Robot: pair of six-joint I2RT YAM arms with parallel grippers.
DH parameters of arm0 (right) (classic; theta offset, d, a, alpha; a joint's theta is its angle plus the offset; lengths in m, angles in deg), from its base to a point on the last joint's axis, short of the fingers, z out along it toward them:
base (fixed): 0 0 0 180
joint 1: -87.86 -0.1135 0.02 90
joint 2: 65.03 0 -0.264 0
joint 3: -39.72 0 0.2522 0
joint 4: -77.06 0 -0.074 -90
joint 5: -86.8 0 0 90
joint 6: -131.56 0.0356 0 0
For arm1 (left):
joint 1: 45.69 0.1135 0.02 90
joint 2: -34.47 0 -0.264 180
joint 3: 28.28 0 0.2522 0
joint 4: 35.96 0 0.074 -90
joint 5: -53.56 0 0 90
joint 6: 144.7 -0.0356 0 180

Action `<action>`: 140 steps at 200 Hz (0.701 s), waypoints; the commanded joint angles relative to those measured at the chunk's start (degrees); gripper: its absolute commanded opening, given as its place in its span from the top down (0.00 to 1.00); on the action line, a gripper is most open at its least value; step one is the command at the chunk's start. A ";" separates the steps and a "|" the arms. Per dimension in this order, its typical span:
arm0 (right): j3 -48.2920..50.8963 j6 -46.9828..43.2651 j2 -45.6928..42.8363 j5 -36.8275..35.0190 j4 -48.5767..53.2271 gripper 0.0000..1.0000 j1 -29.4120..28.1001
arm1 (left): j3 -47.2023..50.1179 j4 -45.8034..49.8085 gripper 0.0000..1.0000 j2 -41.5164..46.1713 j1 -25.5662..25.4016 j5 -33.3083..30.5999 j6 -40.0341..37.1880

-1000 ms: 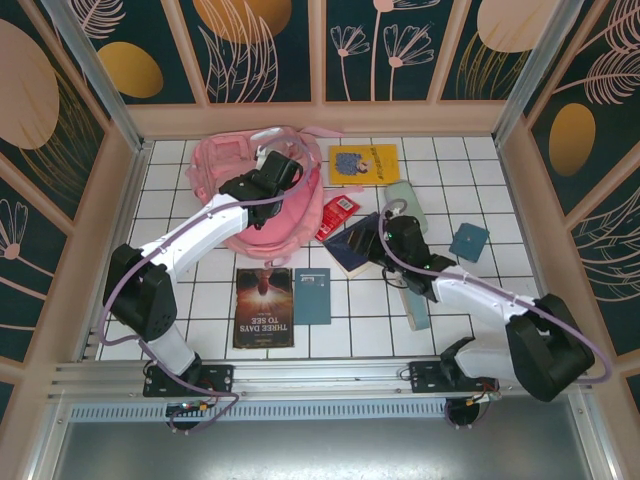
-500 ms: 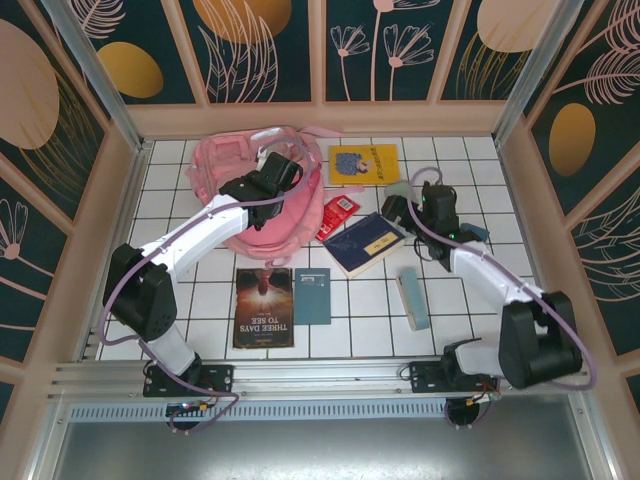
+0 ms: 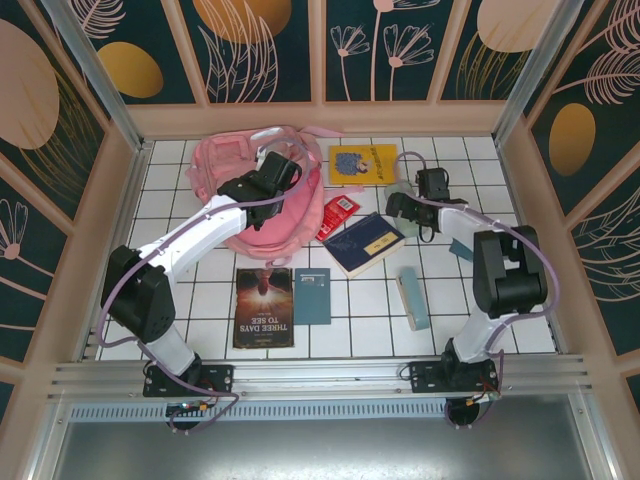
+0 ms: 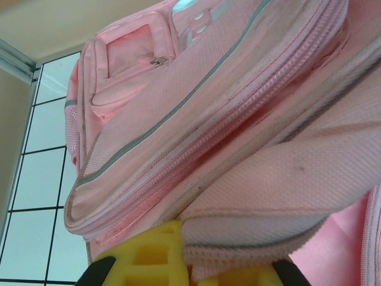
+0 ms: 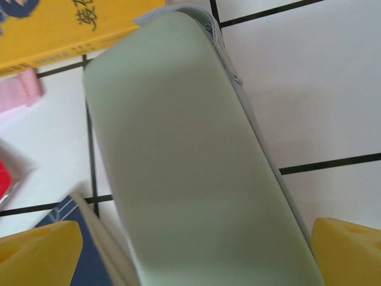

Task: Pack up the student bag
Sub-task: Pick up the glasses case from the middle-right of the table.

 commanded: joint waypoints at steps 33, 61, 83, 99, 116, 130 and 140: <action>-4.89 -2.91 8.09 -4.87 6.01 0.01 -0.29 | -0.35 -4.61 1.00 3.08 -0.25 0.98 0.85; -3.52 -3.46 7.72 -9.37 5.89 0.01 -3.55 | -0.33 -4.67 1.00 3.14 -0.26 1.08 0.92; -3.14 -3.13 7.38 -12.03 6.46 0.03 -4.69 | -0.37 -4.61 1.00 3.06 -0.24 1.34 0.89; -2.71 -3.17 7.00 -11.77 6.55 0.03 -5.02 | -0.33 -4.61 1.00 3.06 -0.26 1.43 0.89; -2.11 -3.06 6.86 -11.84 6.25 0.03 -5.45 | -0.36 -4.61 1.00 2.95 -0.25 1.40 0.91; -1.70 -2.78 6.87 -11.82 6.12 0.01 -5.51 | -0.25 -4.61 1.00 3.02 -0.24 1.51 0.89; -1.40 -2.91 6.47 -11.23 5.82 0.01 -5.53 | -0.17 -4.61 1.00 3.02 -0.26 1.45 0.88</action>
